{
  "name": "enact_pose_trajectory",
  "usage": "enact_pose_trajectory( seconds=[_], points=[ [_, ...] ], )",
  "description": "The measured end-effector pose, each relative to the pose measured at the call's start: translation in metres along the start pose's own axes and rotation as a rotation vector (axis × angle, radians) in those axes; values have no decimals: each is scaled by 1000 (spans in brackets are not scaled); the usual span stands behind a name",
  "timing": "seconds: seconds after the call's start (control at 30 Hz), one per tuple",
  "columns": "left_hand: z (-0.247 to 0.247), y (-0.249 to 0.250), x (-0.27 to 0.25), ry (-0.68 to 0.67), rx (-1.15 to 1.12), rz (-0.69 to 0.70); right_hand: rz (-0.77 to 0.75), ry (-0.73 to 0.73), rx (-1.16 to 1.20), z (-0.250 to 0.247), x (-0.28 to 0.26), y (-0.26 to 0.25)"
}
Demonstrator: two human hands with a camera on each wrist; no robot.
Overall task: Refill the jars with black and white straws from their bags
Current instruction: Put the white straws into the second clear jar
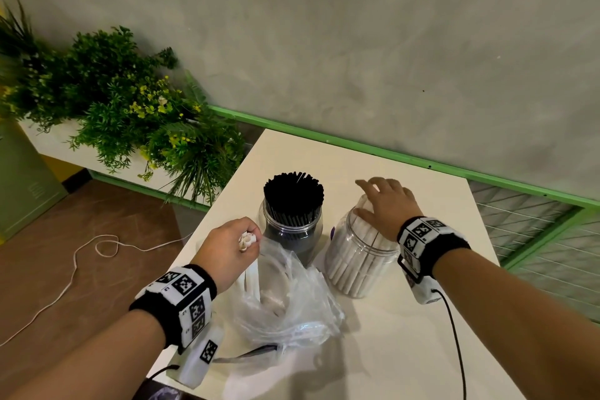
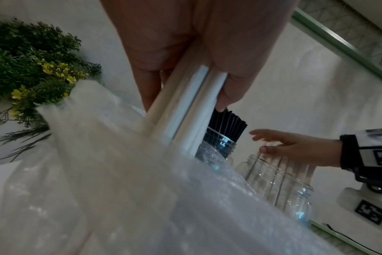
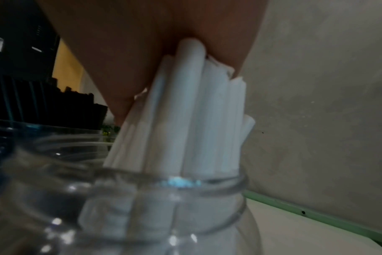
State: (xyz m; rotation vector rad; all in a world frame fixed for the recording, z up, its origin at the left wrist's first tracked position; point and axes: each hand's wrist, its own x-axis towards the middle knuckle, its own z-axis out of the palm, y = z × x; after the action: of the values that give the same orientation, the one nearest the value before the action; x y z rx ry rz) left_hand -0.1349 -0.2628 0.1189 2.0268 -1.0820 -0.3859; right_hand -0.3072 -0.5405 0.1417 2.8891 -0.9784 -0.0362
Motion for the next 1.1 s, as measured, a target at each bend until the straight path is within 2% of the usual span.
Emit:
enact_pose_trajectory(
  seconds=[0.1, 0.2, 0.23, 0.27, 0.3, 0.4, 0.47, 0.5, 0.63, 0.8, 0.93, 1.1],
  points=[
    [-3, -2, 3, -6, -2, 12, -25, 219, 135, -5, -12, -16],
    [-8, -4, 5, -43, -31, 40, -155, 567, 434, -11, -37, -48],
    [-10, -6, 5, -59, -46, 44, -187, 620, 544, -11, -47, -61],
    [-12, -8, 5, -71, -66, 45, -199, 604, 677, -10, -57, -75],
    [-13, -10, 6, -77, -85, 50, -180, 525, 833, -8, -65, -91],
    [-19, -12, 6, -73, -95, 86, -71, 75, 1224, 1, -80, -137],
    [-26, -11, 5, -87, -137, 63, -46, -146, 1295, 11, -81, -164],
    [-28, -14, 4, -96, -171, 36, -37, -196, 1288, 16, -79, -176],
    [-35, -28, -8, -161, -281, -48, 25, -152, 1172, 32, -68, -204],
    [-37, -38, -18, -184, -320, -11, 55, -88, 1093, 58, -58, -226],
    [-34, -39, -17, -191, -270, 9, 87, -60, 1162, 75, -57, -237],
    [-36, -39, -18, -208, -246, 24, 146, 48, 1269, 79, -62, -242]
  ],
)
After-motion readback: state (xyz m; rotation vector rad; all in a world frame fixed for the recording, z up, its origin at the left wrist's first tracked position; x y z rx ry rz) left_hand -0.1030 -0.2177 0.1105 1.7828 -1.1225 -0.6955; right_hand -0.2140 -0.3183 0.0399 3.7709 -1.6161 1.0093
